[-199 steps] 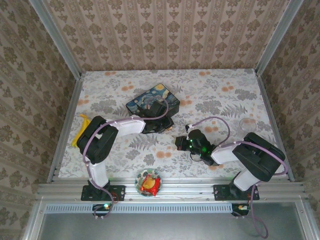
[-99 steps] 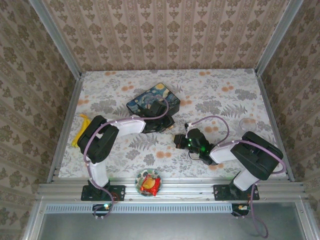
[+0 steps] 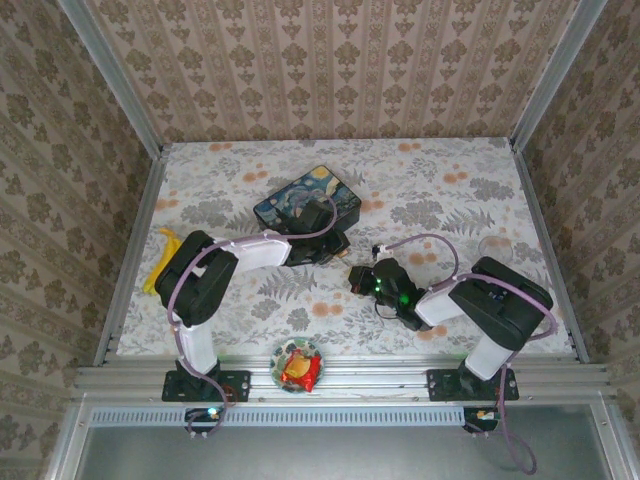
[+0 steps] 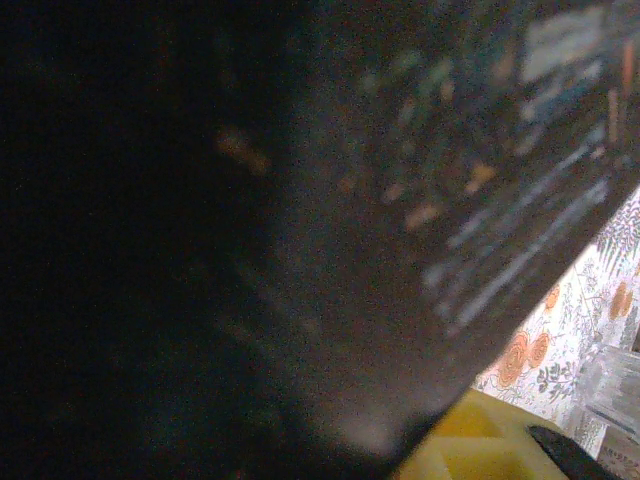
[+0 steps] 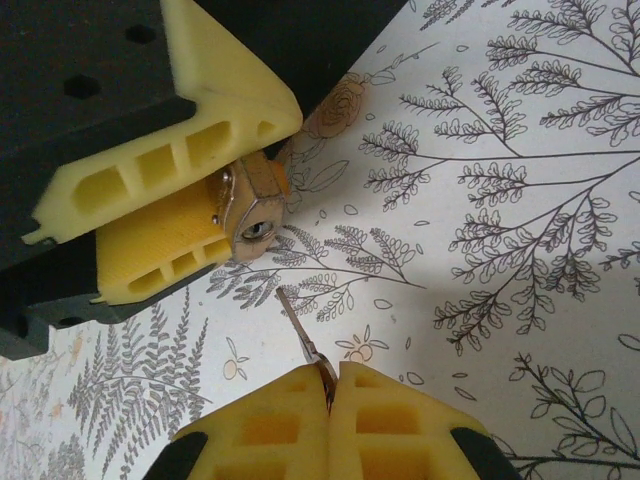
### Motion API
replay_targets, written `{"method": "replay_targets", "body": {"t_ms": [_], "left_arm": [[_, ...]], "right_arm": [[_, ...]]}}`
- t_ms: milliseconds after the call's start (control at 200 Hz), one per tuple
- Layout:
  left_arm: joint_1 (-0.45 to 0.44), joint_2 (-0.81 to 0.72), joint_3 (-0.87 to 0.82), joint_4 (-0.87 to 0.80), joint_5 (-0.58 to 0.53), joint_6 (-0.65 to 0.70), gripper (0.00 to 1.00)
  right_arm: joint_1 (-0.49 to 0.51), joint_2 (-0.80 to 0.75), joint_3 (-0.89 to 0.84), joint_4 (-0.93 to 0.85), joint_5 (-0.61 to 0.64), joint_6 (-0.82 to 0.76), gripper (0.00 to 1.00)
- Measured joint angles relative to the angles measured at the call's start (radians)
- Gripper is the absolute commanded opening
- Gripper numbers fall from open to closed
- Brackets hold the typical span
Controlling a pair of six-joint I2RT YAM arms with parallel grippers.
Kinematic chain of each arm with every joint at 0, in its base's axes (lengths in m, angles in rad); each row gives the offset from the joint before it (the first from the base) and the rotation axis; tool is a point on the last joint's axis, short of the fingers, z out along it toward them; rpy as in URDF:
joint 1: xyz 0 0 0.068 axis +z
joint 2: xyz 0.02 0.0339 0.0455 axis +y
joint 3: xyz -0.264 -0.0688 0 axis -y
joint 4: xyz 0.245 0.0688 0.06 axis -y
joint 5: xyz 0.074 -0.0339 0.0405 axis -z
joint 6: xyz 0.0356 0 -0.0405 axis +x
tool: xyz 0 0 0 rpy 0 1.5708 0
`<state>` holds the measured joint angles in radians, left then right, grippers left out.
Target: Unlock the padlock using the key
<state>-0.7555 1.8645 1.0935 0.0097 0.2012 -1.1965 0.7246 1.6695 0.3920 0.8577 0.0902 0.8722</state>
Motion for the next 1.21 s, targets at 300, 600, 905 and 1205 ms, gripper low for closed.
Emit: {"method": "replay_targets", "body": {"t_ms": [300,600,905,1205], "left_arm": [[0.0,0.0,-0.002,0.006,0.001,-0.002,0.0],[0.0,0.0,-0.007,0.021,0.002,-0.005,0.0],[0.003,0.002,-0.008,0.032,0.005,-0.01,0.0],[0.005,0.008,-0.008,0.048,0.005,-0.015,0.0]], "right_arm": [[-0.006,0.03,0.0,0.055,0.005,0.005,0.0],[-0.025,0.03,0.0,0.079,0.005,0.007,0.0],[-0.043,0.03,0.007,0.08,0.004,0.007,0.0],[-0.046,0.048,0.019,0.088,-0.006,0.016,0.0]]}}
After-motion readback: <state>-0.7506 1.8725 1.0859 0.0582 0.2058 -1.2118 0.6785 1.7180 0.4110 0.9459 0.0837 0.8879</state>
